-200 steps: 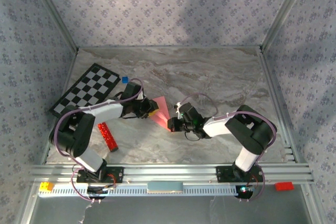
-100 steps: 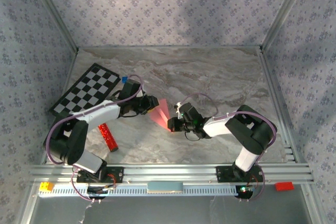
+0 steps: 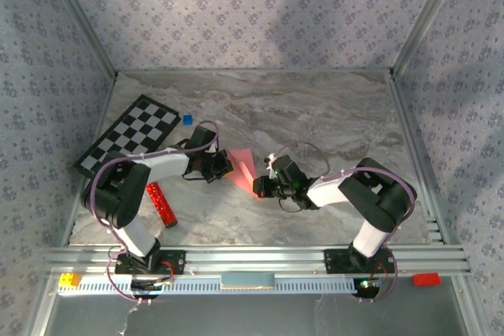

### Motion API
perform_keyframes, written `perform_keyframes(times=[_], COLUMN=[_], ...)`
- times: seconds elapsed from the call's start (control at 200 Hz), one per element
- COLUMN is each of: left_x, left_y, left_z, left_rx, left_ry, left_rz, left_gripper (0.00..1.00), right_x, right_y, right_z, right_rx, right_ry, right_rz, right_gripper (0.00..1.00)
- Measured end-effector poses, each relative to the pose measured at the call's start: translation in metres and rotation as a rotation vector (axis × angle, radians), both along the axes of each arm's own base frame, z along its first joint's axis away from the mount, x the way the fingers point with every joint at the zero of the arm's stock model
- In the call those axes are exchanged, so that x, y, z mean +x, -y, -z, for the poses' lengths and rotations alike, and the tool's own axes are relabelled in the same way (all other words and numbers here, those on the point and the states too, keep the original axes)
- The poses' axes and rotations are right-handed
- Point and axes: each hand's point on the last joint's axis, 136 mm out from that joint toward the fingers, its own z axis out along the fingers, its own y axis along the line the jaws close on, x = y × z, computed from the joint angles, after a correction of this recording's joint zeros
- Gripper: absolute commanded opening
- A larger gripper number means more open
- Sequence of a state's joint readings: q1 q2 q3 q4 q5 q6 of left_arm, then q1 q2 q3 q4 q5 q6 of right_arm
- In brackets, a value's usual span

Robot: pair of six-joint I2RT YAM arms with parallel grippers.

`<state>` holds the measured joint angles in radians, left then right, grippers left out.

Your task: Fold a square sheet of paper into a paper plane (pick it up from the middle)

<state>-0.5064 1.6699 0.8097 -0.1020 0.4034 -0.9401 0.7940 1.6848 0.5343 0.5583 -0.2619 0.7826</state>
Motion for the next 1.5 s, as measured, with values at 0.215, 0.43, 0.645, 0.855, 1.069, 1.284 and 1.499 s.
perform_keyframes(times=[0.215,0.43,0.645,0.855,1.069,1.284,1.499], left_x=[-0.001,-0.002,-0.006,-0.009,-0.017,-0.017,-0.017], left_y=[-0.001,-0.002,-0.004,-0.005,-0.012,-0.013,-0.015], left_z=[0.009,0.010,0.010,0.009,0.010,0.010,0.009], left_rx=[0.003,-0.010,-0.011,-0.002,0.028,0.029,0.038], left_ry=[-0.033,-0.041,-0.044,-0.043,-0.043,-0.045,-0.036], left_rz=[-0.016,-0.049,-0.071,-0.087,-0.107,-0.114,-0.117], left_gripper=[0.00,0.00,0.00,0.00,0.00,0.00,0.03], right_x=[-0.001,-0.001,-0.004,-0.008,-0.008,-0.008,-0.008], right_y=[0.001,0.001,0.000,-0.003,-0.004,-0.004,-0.008], right_z=[0.000,0.000,-0.001,0.000,0.000,0.000,0.001], right_rx=[0.013,0.025,0.033,0.042,0.051,0.053,0.065], right_ry=[-0.008,-0.021,-0.033,-0.061,-0.077,-0.084,-0.110], right_rz=[0.011,0.023,0.013,-0.004,0.008,0.011,0.010], right_gripper=[0.04,0.05,0.05,0.05,0.05,0.05,0.05])
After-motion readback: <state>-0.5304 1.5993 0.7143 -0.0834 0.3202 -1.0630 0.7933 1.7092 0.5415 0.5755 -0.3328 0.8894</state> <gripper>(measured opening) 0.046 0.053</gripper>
